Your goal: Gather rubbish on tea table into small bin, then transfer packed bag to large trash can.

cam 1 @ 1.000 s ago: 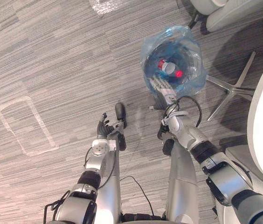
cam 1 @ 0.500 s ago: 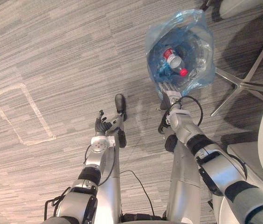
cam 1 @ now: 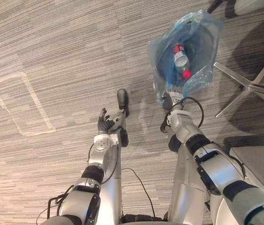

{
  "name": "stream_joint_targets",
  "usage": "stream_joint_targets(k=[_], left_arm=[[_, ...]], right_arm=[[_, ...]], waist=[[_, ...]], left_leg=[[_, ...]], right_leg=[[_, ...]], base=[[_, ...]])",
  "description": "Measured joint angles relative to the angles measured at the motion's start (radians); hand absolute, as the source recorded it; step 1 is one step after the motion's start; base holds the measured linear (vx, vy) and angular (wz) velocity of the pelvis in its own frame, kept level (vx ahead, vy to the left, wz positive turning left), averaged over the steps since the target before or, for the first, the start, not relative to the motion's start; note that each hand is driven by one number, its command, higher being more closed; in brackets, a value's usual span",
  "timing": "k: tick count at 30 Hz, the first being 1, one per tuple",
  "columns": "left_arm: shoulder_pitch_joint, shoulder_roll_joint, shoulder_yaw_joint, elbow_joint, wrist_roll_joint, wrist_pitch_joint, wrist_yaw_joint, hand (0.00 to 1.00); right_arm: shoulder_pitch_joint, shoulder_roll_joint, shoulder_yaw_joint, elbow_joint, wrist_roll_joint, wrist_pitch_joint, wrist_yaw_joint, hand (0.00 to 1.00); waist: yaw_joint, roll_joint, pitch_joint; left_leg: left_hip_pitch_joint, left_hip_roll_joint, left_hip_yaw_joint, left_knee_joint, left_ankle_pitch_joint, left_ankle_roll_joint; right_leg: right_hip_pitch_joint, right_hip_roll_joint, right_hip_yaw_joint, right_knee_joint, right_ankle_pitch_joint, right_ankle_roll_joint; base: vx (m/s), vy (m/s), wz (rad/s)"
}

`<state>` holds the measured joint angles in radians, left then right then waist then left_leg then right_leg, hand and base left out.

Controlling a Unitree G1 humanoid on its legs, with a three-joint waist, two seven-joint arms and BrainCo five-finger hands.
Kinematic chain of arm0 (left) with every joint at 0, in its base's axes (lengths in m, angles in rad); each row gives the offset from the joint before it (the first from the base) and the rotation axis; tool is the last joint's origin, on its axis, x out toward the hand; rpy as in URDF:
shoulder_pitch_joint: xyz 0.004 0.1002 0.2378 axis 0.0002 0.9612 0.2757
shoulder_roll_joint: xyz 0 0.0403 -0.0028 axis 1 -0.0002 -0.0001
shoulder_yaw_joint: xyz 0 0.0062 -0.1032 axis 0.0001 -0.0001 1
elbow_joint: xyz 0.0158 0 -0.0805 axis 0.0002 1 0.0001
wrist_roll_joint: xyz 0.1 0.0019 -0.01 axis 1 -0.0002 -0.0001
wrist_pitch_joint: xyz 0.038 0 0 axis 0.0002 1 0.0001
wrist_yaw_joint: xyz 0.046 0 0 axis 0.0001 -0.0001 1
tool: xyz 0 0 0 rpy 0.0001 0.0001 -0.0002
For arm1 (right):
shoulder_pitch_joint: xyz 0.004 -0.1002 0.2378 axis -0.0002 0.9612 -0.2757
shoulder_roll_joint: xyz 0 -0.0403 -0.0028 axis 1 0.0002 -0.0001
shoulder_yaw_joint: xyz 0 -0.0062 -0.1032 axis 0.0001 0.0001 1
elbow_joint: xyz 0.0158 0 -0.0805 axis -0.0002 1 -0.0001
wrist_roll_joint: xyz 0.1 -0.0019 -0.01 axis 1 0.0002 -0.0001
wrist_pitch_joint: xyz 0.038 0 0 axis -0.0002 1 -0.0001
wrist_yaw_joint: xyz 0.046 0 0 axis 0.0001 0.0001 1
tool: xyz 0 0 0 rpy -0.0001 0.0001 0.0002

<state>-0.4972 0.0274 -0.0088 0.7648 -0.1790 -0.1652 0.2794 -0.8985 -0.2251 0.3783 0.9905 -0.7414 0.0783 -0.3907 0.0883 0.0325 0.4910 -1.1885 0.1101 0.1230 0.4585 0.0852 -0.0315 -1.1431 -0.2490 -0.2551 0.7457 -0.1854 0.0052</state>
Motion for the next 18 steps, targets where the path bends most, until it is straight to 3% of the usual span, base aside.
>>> stream_joint_targets(k=[12, 18], left_arm=[[0.043, -0.003, -0.010, -0.033, 0.022, 0.026, -0.007, 0.00], [0.112, -0.003, -0.012, -0.038, 0.043, 0.047, -0.026, 0.00]], right_arm=[[0.159, -0.006, -0.001, -0.332, 0.043, -0.009, -0.019, 1.00], [0.278, -0.004, -0.008, -0.547, 0.094, -0.013, -0.019, 1.00]], waist=[[-0.003, 0.000, 0.000], [-0.011, -0.005, -0.003]], left_leg=[[0.109, 0.024, 0.006, 0.023, -0.022, -0.004], [0.264, 0.037, 0.031, -0.027, -0.022, -0.005]], right_leg=[[0.121, 0.024, 0.006, -0.023, 0.001, 0.000], [0.270, 0.045, 0.009, -0.097, 0.012, 0.013]], base=[[-0.04, -0.019, -0.05], [-0.03, -0.035, -0.11]])
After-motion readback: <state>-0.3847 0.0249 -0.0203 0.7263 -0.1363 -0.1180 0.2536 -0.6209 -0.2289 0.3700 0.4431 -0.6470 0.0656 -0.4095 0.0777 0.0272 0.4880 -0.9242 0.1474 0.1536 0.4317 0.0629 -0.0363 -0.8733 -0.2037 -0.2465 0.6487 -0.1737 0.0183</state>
